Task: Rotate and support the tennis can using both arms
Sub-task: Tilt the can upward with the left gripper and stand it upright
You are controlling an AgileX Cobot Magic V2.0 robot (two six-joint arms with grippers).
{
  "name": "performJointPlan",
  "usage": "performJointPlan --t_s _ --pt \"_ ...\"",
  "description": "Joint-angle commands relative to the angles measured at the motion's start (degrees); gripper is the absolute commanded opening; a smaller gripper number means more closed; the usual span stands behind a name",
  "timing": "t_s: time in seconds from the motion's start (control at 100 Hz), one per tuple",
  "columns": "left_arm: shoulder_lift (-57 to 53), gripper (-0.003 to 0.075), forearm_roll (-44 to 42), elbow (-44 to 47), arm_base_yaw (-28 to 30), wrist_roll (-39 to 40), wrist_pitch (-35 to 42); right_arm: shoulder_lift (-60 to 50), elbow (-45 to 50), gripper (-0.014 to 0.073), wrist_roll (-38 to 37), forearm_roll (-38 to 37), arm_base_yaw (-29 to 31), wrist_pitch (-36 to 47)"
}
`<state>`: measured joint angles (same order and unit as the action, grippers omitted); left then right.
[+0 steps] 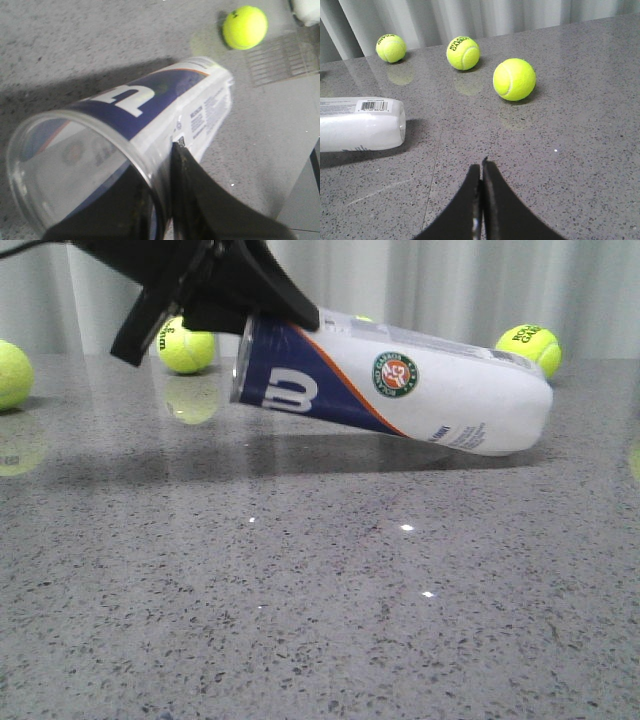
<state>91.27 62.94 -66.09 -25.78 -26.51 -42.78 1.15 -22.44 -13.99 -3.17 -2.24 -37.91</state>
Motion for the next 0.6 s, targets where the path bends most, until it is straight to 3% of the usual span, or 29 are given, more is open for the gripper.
performJointPlan --t_s 0.0,0.32,0.59 --pt "-4.5 -0.002 0.6 -1.3 0.3 -2.6 1.5 0.7 -1.5 -0.0066 0.3 -0.7 0.3 4.2" --pt "-15.8 -0.0021 -1.1 -2.1 4.4 -3.0 -3.6 0.7 -1.5 -0.0066 0.3 -0.7 0.3 4.2" --pt "-17.9 -0.0021 -24.0 -13.0 4.3 11.5 -18.2 0.7 -1.5 -0.0066 0.3 -0.7 0.3 4.2"
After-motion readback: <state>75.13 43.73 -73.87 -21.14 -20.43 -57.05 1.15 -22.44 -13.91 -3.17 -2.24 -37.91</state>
